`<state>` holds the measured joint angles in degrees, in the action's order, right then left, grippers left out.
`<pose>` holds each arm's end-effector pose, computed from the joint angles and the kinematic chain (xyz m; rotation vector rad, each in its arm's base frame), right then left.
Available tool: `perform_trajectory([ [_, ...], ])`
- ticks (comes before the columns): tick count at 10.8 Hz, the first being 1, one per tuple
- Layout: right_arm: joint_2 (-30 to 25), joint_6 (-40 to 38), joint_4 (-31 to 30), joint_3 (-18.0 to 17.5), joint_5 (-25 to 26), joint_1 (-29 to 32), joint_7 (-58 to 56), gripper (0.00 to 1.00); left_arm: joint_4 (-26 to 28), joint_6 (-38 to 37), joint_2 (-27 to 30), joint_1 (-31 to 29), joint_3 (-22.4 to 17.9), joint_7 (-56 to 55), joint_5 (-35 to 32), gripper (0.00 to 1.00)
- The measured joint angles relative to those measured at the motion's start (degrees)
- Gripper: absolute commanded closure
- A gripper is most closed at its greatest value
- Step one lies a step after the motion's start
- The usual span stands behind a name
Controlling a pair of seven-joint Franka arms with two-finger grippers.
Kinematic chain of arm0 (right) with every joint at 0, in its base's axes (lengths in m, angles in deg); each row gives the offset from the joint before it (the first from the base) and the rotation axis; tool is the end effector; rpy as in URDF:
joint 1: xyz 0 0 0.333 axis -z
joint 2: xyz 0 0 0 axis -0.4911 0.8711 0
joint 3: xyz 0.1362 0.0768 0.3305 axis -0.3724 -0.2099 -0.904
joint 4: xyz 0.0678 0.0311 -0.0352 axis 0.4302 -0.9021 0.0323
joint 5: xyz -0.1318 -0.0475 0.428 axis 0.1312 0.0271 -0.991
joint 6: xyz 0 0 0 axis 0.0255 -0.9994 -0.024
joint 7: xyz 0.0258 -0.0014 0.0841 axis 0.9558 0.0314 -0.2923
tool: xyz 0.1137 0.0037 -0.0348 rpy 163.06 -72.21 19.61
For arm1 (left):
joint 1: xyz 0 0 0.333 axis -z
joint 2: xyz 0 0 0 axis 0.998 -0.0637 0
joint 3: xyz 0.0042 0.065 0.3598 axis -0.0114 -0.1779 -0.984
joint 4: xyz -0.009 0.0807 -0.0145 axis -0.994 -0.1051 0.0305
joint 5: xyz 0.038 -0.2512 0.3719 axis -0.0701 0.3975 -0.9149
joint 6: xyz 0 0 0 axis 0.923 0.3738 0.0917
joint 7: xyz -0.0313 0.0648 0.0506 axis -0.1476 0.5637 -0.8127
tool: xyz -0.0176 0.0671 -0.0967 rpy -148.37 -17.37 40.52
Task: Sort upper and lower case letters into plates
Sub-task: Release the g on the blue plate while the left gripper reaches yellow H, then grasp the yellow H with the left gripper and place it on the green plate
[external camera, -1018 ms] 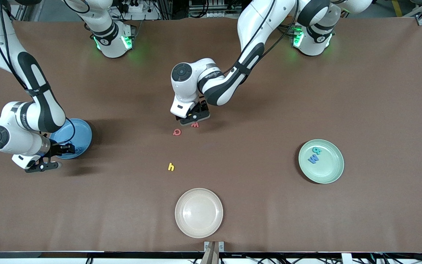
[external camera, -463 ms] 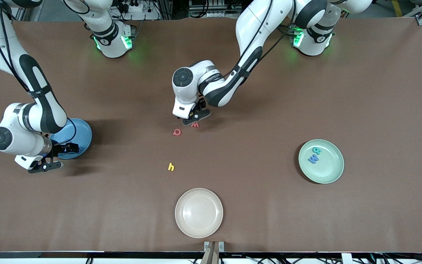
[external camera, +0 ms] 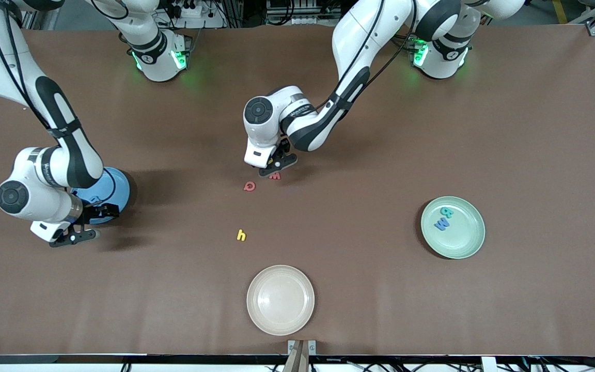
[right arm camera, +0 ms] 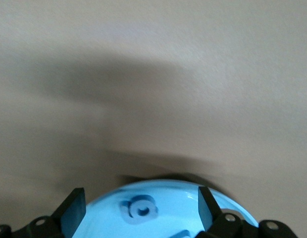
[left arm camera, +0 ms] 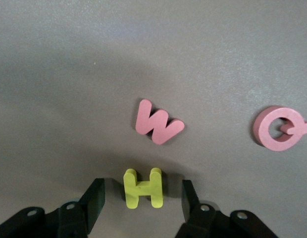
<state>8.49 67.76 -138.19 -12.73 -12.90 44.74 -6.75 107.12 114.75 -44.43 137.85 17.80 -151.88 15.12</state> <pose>0.6930 -0.0947 0.1855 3.0782 0.3671 -0.1610 0.4485 -0.7014 0.1538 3.0443 0.7041 -0.1256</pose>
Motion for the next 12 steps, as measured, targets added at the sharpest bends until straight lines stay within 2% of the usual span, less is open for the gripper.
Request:
perform_trajectory([
  [1,0.0,0.0,0.4,0.0,0.0,-0.4,0.5,0.00,0.0,0.0,-0.1,0.0,0.0,0.0,0.0,0.43],
  [2,0.0,0.0,0.6,0.0,0.0,-0.5,1.1,0.00,0.0,0.0,-0.2,0.0,0.0,0.0,0.0,0.58],
  [4,0.1,-0.1,0.8,-0.4,0.0,-1.4,4.7,0.00,-0.1,0.1,-0.2,0.0,-0.1,0.0,0.0,1.00],
  [7,0.2,-3.7,3.1,-0.6,-0.3,-6.2,10.9,0.00,-0.7,0.0,-0.2,-0.1,-0.9,1.5,0.0,1.00],
  [9,0.2,-5.5,5.0,-0.7,-2.5,-7.8,11.7,0.00,-2.1,-1.0,1.4,-1.0,-2.4,2.5,0.0,1.00],
  [12,0.2,-5.8,6.4,-1.0,-4.4,-11.2,13.3,0.00,-3.6,-12.0,11.2,-7.3,-3.5,10.3,0.0,1.00],
])
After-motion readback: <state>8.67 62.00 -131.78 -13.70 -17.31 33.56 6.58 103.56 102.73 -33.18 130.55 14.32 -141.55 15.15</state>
